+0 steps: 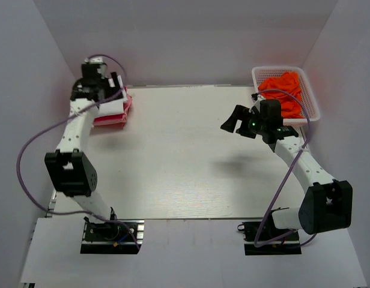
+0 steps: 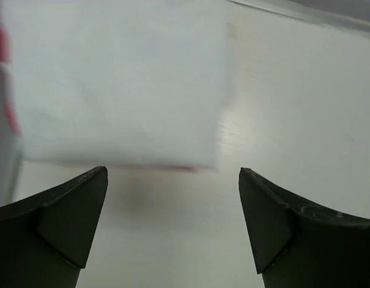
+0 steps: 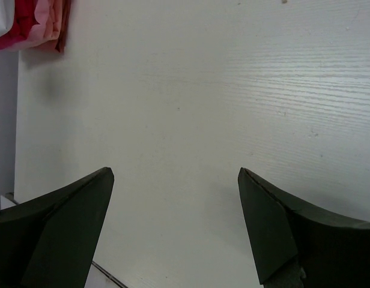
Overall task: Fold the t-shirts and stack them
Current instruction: Put the neatly folded tshirt into the corner of the board with the left arm
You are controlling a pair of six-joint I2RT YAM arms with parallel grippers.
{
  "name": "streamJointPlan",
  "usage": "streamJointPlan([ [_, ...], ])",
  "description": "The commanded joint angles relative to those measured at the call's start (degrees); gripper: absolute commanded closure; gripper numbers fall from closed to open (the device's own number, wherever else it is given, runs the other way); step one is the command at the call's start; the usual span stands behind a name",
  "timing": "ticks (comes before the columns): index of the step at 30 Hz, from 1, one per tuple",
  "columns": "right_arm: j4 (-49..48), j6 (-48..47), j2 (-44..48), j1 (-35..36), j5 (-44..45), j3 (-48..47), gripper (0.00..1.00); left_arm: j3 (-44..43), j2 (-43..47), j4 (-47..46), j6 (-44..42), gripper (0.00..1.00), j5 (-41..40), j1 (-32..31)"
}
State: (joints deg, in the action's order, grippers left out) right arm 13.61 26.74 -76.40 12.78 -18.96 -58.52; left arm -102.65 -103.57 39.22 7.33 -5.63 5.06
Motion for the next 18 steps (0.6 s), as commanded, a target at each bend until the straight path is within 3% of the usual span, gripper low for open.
streamJointPlan([
  [1,2.29,-2.22,2.83,-0.12,2.70,1.13,0.10,14.87,14.58,-7.12,9.51,0.00,2.12,-12.13],
  [4,2.74,-2.75,4.93,-0.12,3.40,4.54,0.10,22.21,18.30,-7.14,13.48,0.00,0.80,-20.24],
  [6,2.48,-2.75,6.52,-0.03,4.89,6.22,0.10,30.99,22.60,-10.27,17.00,0.00,-2.09,-29.38],
  [7,2.22,-2.49,7.05,-0.03,5.16,9.19,0.10,37.11,24.36,-11.96,18.49,0.00,-2.98,-31.67],
  [9,1.17,-1.61,9.25,-0.03,7.08,10.96,0.10,40.85,27.87,-13.90,21.84,0.00,-2.80,-35.28],
  [18,-1.56,-0.72,11.45,-0.03,10.00,16.51,0.10,39.63,26.76,-11.01,20.09,0.00,-13.09,-41.53],
])
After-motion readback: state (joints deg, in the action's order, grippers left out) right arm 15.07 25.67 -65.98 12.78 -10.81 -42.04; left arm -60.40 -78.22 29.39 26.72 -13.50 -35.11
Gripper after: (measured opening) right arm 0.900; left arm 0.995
